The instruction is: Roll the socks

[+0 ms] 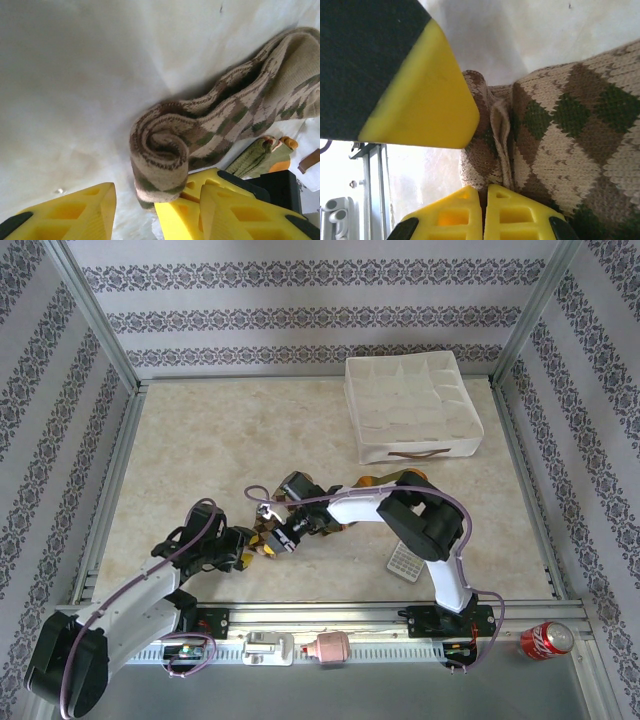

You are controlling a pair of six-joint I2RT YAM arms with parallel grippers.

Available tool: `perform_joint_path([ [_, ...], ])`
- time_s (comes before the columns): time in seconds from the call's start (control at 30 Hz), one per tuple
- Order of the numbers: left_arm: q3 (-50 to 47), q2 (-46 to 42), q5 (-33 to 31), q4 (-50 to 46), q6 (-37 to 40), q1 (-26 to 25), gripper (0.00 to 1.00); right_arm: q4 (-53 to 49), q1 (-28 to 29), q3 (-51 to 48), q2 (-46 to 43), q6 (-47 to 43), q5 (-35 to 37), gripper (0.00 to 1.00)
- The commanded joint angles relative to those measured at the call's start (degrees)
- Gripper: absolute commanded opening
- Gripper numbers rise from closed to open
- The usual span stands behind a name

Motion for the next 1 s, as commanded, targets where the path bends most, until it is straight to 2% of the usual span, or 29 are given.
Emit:
perform_joint_path([
  [0.0, -1.35, 1.13, -1.31, 5.98, 1.45, 0.75, 0.42, -9.67, -0.61, -0.59, 4.80, 1.36, 4.40, 0.00],
  [0.37, -1.23, -0.68, -3.20, 2.48, 2.43, 0.74, 0.40, -12.71, -2.21, 2.75, 7.93, 4.56, 3.69, 0.00],
  [0.53, -2.05, -1.59, -3.54, 2.15, 2.32, 0.76, 0.34, -12.99, -2.63, 3.44, 8.62, 5.27, 3.16, 0.00],
  [0.97, -1.46, 7.11, -3.69, 7.51, 3.43, 0.75, 0.34, -14.44, -3.34, 4.60, 9.86, 5.02, 2.68, 0.00],
])
